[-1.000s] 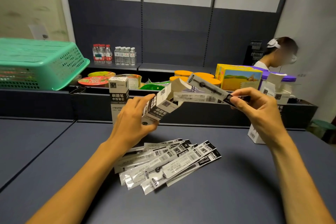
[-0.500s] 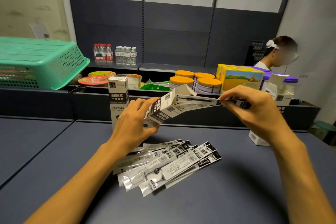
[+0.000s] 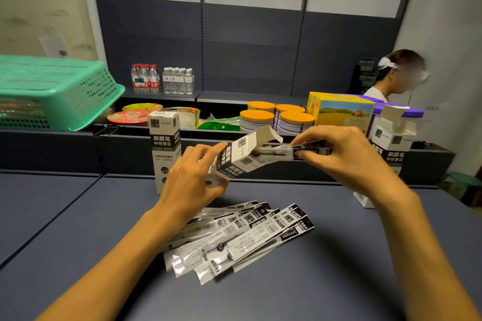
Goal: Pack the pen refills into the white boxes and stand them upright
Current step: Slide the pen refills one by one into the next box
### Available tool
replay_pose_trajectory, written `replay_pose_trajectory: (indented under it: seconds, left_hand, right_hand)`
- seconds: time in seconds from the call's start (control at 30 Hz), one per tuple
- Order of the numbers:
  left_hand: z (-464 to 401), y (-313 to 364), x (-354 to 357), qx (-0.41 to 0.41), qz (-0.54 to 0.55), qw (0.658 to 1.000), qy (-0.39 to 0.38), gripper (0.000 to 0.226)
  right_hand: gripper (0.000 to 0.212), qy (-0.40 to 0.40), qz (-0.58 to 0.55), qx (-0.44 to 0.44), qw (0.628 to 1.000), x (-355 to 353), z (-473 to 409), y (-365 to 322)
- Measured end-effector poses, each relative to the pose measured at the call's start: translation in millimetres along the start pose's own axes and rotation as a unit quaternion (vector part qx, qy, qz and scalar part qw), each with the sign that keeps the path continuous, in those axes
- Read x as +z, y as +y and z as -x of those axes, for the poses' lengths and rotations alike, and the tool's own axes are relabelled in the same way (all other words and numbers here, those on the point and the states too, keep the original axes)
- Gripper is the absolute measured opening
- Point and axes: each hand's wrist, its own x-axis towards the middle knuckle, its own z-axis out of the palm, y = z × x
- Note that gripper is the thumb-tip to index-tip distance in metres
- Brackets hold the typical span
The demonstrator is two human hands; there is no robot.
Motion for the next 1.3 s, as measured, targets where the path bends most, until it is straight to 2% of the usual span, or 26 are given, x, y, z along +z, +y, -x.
replay_pose_trajectory:
  seconds: [0.17,0.27,0.4,0.57,0.73,0.9,0.97,1.1,1.17,1.23,1.3]
  left_hand:
    - [0.5,0.3,1.6,0.006,-0.008,1.0,-0.006,0.079]
    - [0.4,0.0,1.3,0.003,0.0,1.0,-0.005,0.079]
    - [-0.3,0.7,1.0,0.004,0.001,1.0,-0.002,0.08]
    - [0.1,2.4,3.0,0.01,0.004,1.0,-0.011,0.08]
    - [0.6,-0.1,2.7,0.003,0.003,1.0,-0.007,0.081]
    - [0.9,1.7,4.1,0.012,0.001,1.0,-0.01,0.08]
    - [1.2,0.8,4.3,0.008,0.006,1.0,-0.011,0.079]
    - [1.2,-2.1,2.8,-0.006,0.013,1.0,-0.007,0.079]
    - [1.4,-2.5,1.8,-0.009,0.018,1.0,-0.004,0.079]
    - [1.8,-2.5,1.4,-0.011,0.021,1.0,-0.001,0.08]
    - [2.5,-2.6,2.1,-0.012,0.022,1.0,-0.004,0.08]
  right_hand:
    - [0.029,-0.009,0.007,-0.033,0.999,27.9,-2.9,-4.5]
    - [0.033,0.03,-0.057,-0.028,0.998,26.7,-3.3,-3.0]
    - [0.025,0.04,-0.14,-0.024,0.989,29.4,-2.7,-4.0]
    - [0.022,-0.01,-0.108,-0.043,0.993,57.3,-3.5,-3.8]
    - [0.019,0.059,-0.137,-0.049,0.988,53.7,-4.9,-3.3]
    - [0.021,0.016,-0.081,-0.082,0.993,71.4,-3.2,-4.7]
    - [0.024,0.023,-0.093,-0.093,0.991,69.5,-2.5,-6.2]
    - [0.018,0.083,-0.161,-0.032,0.983,53.0,3.7,-1.7]
    - [0.012,0.044,-0.168,0.016,0.985,50.8,8.2,5.6]
    - [0.015,-0.075,-0.131,0.059,0.987,56.4,11.1,14.1]
    - [0.022,-0.209,-0.083,0.089,0.97,65.2,13.0,20.1]
